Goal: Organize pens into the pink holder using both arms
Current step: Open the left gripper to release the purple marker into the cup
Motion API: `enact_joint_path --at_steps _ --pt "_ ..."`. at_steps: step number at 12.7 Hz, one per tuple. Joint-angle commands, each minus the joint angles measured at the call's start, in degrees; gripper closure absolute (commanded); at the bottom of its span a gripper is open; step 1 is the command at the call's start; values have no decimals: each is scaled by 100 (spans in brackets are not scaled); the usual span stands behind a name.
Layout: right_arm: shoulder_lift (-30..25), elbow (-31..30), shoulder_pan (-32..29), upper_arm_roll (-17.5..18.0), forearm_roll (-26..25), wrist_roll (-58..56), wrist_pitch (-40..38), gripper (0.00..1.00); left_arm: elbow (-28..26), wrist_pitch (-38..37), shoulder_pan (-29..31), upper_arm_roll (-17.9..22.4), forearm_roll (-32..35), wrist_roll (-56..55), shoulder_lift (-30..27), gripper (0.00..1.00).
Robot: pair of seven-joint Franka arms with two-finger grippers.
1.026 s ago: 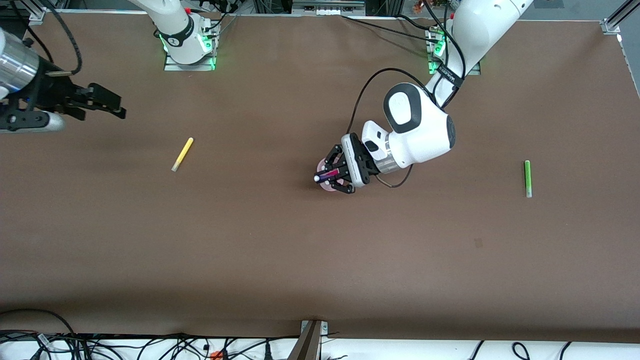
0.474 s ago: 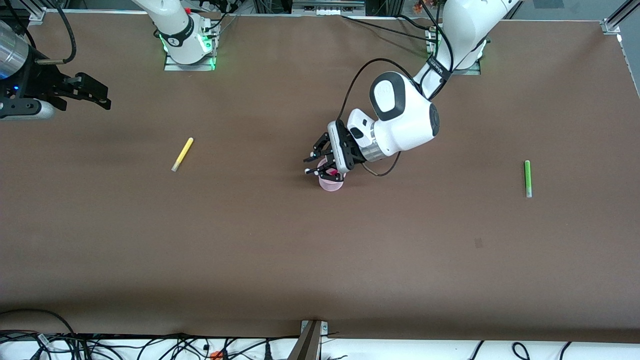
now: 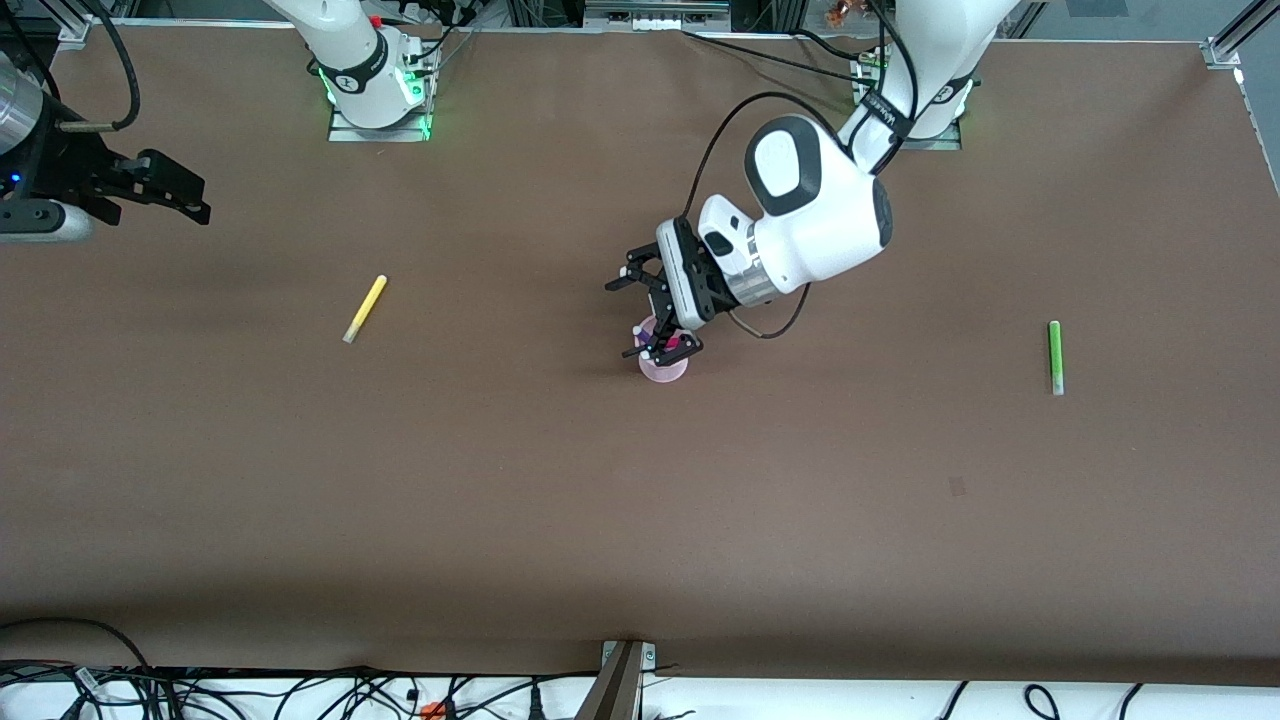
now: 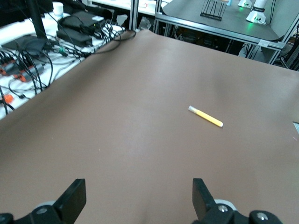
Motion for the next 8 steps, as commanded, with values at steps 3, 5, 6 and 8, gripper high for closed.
enact_joint_path --at_steps 3,5,6,8 --pt "119 127 -31 74 -67 5 324 0 -244 -504 549 48 -43 -99 -263 0" --pt "128 135 -31 83 -76 -4 333 0 -192 -1442 899 136 614 -405 -253 0" --pt "128 127 -31 91 -76 -4 325 0 -35 -2205 1128 180 1018 -729 -262 0" --pt "119 135 -31 91 -41 5 325 0 544 -3665 1568 189 2220 -1694 -201 0"
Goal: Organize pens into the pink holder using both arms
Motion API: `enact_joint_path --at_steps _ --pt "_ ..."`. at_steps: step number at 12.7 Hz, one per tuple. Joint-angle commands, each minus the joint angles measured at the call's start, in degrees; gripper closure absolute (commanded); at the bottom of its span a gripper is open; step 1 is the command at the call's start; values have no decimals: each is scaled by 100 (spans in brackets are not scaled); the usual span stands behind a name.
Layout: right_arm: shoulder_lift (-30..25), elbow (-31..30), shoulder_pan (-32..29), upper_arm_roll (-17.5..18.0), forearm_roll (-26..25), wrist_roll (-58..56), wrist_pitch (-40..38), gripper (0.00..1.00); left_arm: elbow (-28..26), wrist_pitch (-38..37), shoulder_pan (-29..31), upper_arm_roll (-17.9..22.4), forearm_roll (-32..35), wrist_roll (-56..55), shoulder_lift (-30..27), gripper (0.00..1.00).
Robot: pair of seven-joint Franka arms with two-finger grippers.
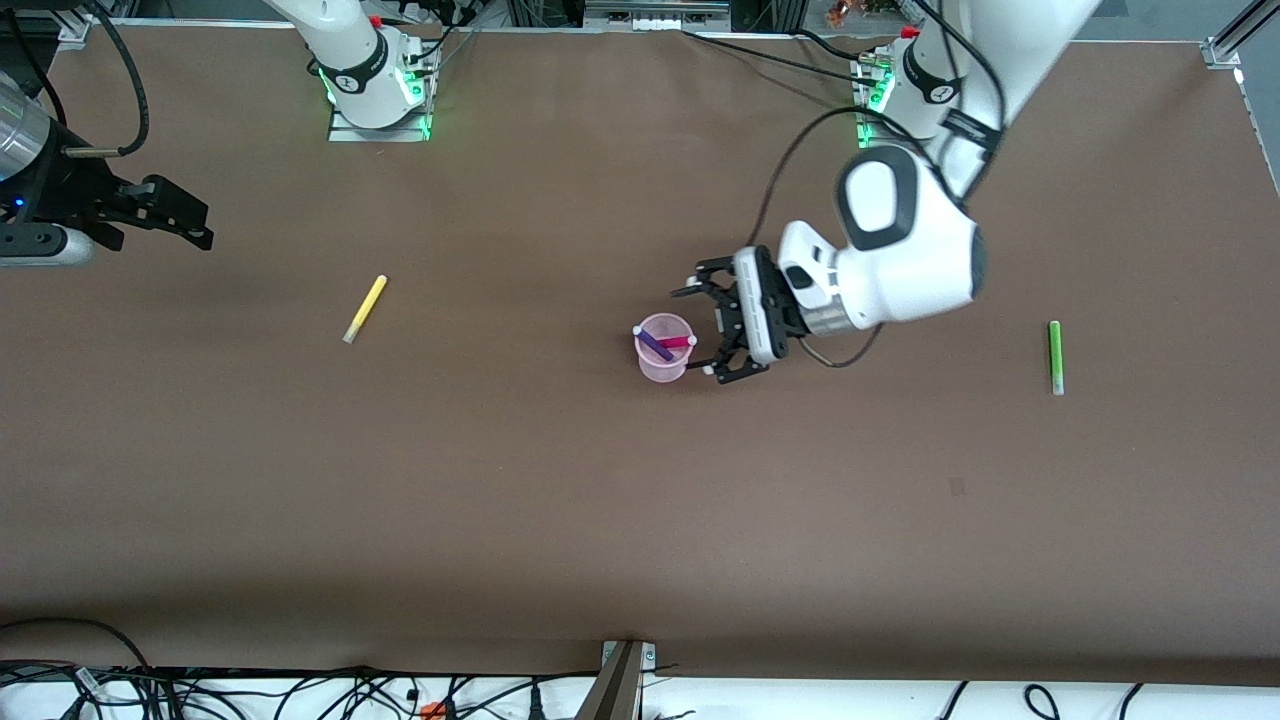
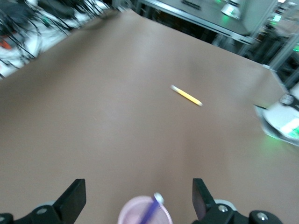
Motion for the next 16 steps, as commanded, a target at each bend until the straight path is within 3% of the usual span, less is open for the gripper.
enact_joint_path --at_steps 1,3,5,9,11,16 --pt "10 101 -19 60 -28 40 -33 0 760 -1530 384 -8 1330 -1260 149 0" --pt "10 101 -10 69 -19 320 -42 0 1079 -2297 367 44 1912 -2217 335 0" --pt "2 101 86 69 -19 566 -42 0 1080 -2396 384 106 2903 -2950 326 0" --pt "10 101 104 77 -19 849 -42 0 1097 -2773 384 642 5127 -3881 317 0" --pt "10 101 139 77 -19 823 -25 0 1115 -3395 411 739 5955 -4540 178 0" --pt "19 93 183 77 -19 823 90 0 1142 -4137 446 888 5932 -6624 -472 0"
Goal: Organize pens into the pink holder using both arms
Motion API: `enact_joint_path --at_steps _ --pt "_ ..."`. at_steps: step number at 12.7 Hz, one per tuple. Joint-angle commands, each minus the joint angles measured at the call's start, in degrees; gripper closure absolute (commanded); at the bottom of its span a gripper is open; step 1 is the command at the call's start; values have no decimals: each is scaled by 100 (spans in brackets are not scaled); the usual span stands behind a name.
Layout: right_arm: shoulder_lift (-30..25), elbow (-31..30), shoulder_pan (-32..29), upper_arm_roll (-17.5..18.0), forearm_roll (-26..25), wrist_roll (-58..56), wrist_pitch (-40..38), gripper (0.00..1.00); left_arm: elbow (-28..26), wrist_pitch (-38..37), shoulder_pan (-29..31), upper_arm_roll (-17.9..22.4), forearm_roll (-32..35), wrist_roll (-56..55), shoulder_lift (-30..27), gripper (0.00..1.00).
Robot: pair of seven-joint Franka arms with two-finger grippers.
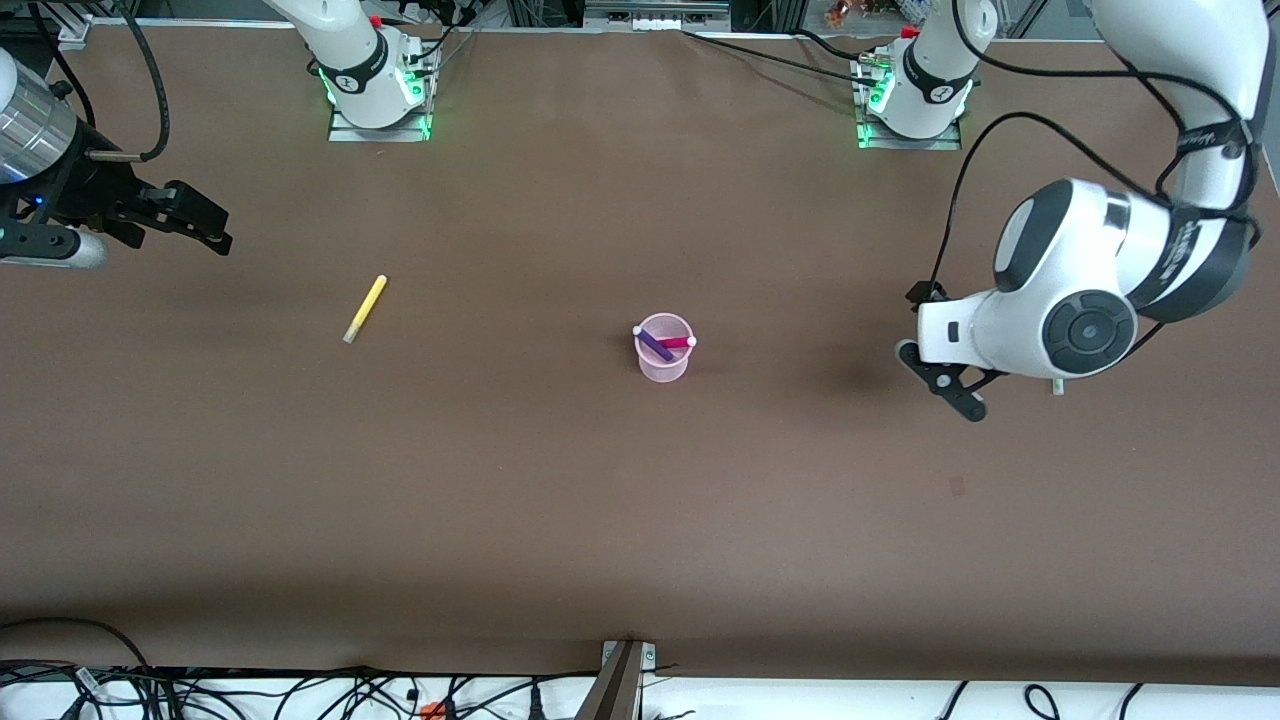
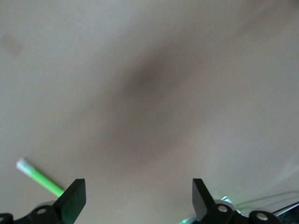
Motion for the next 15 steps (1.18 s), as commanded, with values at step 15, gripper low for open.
enact_joint_path --at_steps 15 --pt "13 72 75 4 -20 56 -11 0 -1001 1088 -728 1846 -479 -1538 -2175 0"
